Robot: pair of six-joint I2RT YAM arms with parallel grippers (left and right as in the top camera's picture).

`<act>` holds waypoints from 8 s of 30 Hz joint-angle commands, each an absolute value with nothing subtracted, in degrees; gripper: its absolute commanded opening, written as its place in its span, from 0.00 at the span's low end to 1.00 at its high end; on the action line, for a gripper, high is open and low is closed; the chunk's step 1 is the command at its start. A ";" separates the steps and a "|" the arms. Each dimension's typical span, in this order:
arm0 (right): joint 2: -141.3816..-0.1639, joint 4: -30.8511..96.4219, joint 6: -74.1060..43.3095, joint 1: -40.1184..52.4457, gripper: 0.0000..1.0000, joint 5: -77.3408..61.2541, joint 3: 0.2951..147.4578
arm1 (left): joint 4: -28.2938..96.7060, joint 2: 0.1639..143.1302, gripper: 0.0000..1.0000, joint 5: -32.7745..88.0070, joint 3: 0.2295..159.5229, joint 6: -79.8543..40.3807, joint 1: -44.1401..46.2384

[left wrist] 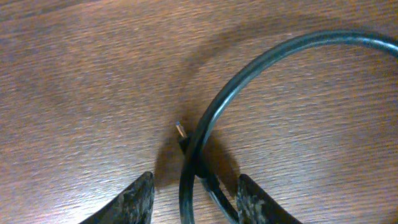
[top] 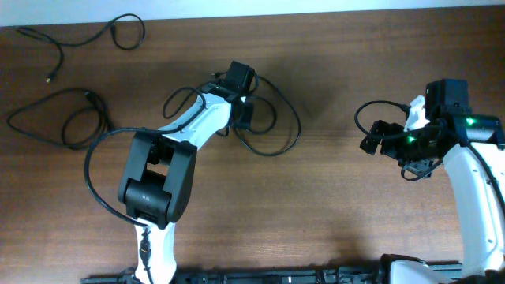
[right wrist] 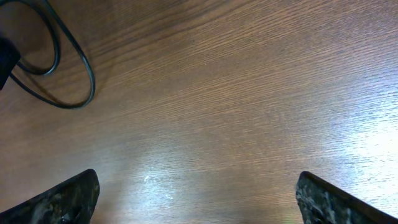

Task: Untangle cables

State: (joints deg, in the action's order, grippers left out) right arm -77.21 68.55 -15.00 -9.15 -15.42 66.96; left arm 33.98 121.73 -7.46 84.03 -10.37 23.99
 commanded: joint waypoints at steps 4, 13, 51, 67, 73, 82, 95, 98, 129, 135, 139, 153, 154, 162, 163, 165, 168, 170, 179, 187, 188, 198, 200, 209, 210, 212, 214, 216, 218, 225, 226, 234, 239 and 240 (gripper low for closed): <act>-77.30 68.55 -15.33 -9.39 0.98 -14.72 66.76 | 35.24 124.31 0.22 -6.24 83.74 -10.87 23.57; -77.30 68.55 -15.33 -9.39 0.99 -14.72 66.76 | 42.48 124.29 0.43 -6.39 99.46 -2.98 22.31; -77.30 68.55 -15.33 -9.39 0.98 -14.72 66.76 | 46.76 123.11 0.43 -6.37 90.78 -36.84 27.49; -77.30 68.55 -15.33 -9.39 0.99 -14.72 66.76 | 51.99 125.97 0.00 -6.94 93.21 -29.02 27.05; -77.30 68.55 -15.33 -9.39 0.98 -14.72 66.76 | 62.02 117.58 0.00 -6.90 106.30 -27.33 23.09; -77.30 68.55 -15.33 -9.39 0.98 -14.72 66.76 | 62.11 88.66 0.00 -6.90 107.09 -27.33 1.80; -77.30 68.55 -15.33 -9.39 0.99 -14.72 66.76 | 73.73 79.75 0.00 -6.31 107.02 -42.35 -32.05; -77.30 68.55 -15.33 -9.39 0.98 -14.72 66.76 | 74.65 79.75 0.00 -7.29 106.67 -46.33 -37.17; -77.30 68.55 -15.33 -9.39 0.98 -14.72 66.76 | 47.11 108.09 0.49 15.68 77.25 -24.32 -51.72; -77.30 68.55 -15.33 -9.39 0.99 -14.72 66.76 | 40.66 108.09 0.63 33.58 77.25 -1.45 -34.50; -77.30 68.55 -15.33 -9.39 0.98 -14.72 66.76 | 34.68 109.01 0.75 13.10 77.23 -0.32 -17.91; -77.30 68.55 -15.33 -9.39 0.98 -14.72 66.76 | 25.82 121.58 0.68 3.11 76.90 12.56 -11.49; -77.30 68.55 -15.33 -9.39 0.98 -14.72 66.76 | 25.82 121.86 0.68 3.70 76.90 12.53 -11.66; -77.30 68.55 -15.33 -9.39 0.98 -14.72 66.76 | 27.07 118.98 0.00 13.74 78.91 10.00 -11.68; -77.30 68.55 -15.33 -9.39 0.98 -14.72 66.76 | 27.27 117.12 0.00 14.37 79.53 9.69 -11.68; -77.30 68.55 -15.33 -9.39 0.98 -14.72 66.76 | 26.33 112.68 0.26 14.57 79.79 9.78 -11.68; -77.30 68.55 -15.33 -9.39 0.99 -14.72 66.76 | 24.91 110.56 0.49 9.78 79.77 12.16 -11.84; -77.30 68.55 -15.33 -9.39 0.98 -14.72 66.76 | 25.56 112.07 0.67 5.63 79.75 14.94 -11.84; -77.30 68.55 -15.33 -9.39 0.98 -14.72 66.76 | 24.21 118.93 0.77 4.01 79.75 19.00 -12.88; -77.30 68.55 -15.33 -9.39 0.99 -14.72 66.76 | 26.89 121.89 0.58 10.22 79.70 18.96 -15.55; -77.30 68.55 -15.33 -9.39 0.98 -14.72 66.76 | 27.31 122.28 0.56 10.76 79.70 18.96 -15.55; -77.30 68.55 -15.33 -9.39 0.98 -14.72 66.76 | 28.25 118.54 0.00 10.76 80.20 9.13 -15.55; -77.30 68.55 -15.33 -9.39 0.98 -14.72 66.76 | 29.15 114.50 0.00 10.76 80.20 5.85 -15.55; -77.30 68.55 -15.33 -9.39 0.99 -14.72 66.76 | 39.35 100.84 0.00 9.26 80.20 -23.35 -16.23; -77.30 68.55 -15.33 -9.39 0.98 -14.72 66.76 | 40.86 100.71 0.00 7.60 80.20 -29.17 -16.45; -77.30 68.55 -15.33 -9.39 0.98 -14.72 66.76 | 45.95 100.68 0.00 1.74 80.20 -41.15 -17.17; -77.30 68.55 -15.33 -9.39 0.98 -14.72 66.76 | 50.63 100.68 0.00 -2.90 80.20 -51.27 -18.57; -77.30 68.55 -15.33 -9.39 0.98 -14.72 66.76 | 53.36 100.66 0.00 -2.50 80.20 -58.96 -21.63; -77.30 68.55 -15.33 -9.39 0.99 -14.72 66.76 | 53.52 100.36 0.00 -0.08 80.20 -58.92 -23.44; -77.30 68.55 -15.33 -9.39 0.98 -14.72 66.76 | 58.54 93.71 0.00 3.22 80.20 -69.19 -32.16; -77.30 68.55 -15.33 -9.39 0.98 -14.72 66.76 | 60.66 92.99 0.00 2.98 80.20 -73.17 -33.89; -77.30 68.55 -15.33 -9.39 0.98 -14.72 66.76 | 61.17 92.88 0.00 -1.91 79.96 -79.09 -47.05; -77.30 68.55 -15.33 -9.39 0.98 -14.72 66.76 | 54.83 92.88 0.00 -5.23 79.96 -79.05 -54.78; -77.30 68.55 -15.33 -9.39 0.98 -14.72 66.76 | 52.84 92.88 0.00 -5.89 79.96 -79.02 -55.90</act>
State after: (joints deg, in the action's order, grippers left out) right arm -77.21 68.58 -15.05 -9.15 -15.42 66.94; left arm 55.72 93.62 -2.33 80.09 -78.30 -53.39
